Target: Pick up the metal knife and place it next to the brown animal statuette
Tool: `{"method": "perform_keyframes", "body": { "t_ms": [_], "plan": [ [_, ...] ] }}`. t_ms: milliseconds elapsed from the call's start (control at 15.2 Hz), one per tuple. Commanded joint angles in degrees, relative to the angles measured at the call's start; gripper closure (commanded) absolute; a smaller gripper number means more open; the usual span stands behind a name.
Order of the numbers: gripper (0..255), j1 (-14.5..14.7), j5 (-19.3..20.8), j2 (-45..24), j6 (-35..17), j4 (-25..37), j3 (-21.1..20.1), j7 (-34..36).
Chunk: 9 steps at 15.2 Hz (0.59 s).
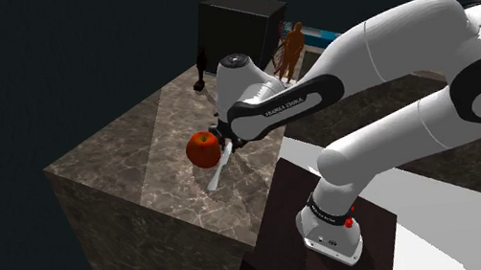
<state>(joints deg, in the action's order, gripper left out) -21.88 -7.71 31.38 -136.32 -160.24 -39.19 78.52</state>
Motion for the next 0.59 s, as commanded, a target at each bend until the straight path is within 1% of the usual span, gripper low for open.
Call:
{"method": "perform_keyframes", "body": {
  "t_ms": [0,66,528],
  "plan": [
    [255,-0.1,0.0,-0.2,0.2,-1.1,0.3,-0.4],
    [255,-0.4,0.3,-1.1,0.5,0.1,-0.5,0.4],
    [255,1.2,-0.4,3.4,7.6,2.7,2.5,-1.7]
  ]
}}
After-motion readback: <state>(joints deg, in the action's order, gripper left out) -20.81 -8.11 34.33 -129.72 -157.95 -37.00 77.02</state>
